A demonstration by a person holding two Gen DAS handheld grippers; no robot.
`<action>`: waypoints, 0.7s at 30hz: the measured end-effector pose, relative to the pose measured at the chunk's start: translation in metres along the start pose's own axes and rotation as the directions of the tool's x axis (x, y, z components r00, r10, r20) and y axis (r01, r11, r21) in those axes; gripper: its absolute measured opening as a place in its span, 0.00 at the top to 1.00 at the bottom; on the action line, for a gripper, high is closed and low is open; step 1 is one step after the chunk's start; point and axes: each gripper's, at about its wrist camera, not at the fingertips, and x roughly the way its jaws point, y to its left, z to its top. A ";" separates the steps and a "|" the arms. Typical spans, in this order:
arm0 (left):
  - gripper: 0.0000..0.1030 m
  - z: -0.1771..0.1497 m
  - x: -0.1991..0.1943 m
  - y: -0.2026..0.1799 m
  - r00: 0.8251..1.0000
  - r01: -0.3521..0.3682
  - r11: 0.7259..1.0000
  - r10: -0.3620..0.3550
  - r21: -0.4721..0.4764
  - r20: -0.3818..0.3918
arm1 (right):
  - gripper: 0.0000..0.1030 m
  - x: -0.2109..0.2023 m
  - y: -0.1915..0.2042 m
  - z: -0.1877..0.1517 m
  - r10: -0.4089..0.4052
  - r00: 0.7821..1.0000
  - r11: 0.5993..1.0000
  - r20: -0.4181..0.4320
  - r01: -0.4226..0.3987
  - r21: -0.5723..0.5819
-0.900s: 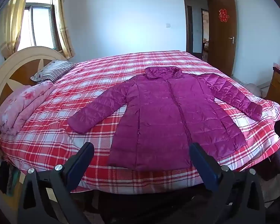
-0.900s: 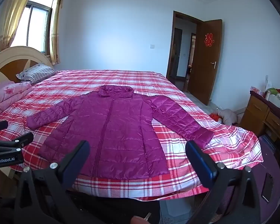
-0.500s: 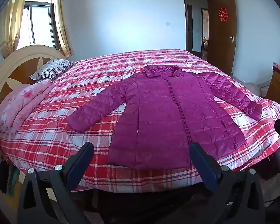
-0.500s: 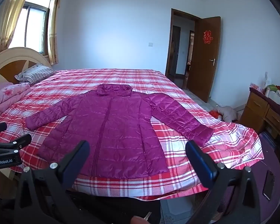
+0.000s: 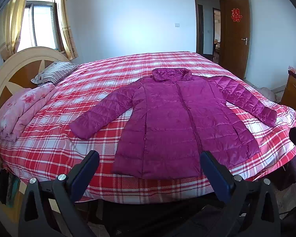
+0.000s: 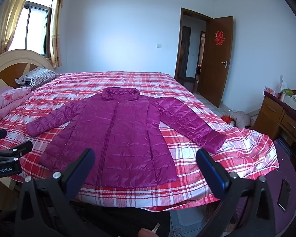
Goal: Fold large clothes
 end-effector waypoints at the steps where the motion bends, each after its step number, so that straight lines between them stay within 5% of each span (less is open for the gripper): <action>1: 0.01 0.000 0.000 0.000 1.000 0.000 1.000 0.000 0.000 -0.001 | 0.00 0.000 0.000 0.000 -0.001 1.000 1.000 -0.001 0.001 0.002; 21: 0.01 -0.002 0.004 0.004 1.000 0.007 1.000 -0.007 -0.017 -0.010 | 0.00 0.004 -0.002 0.000 0.003 1.000 1.000 -0.006 -0.003 0.012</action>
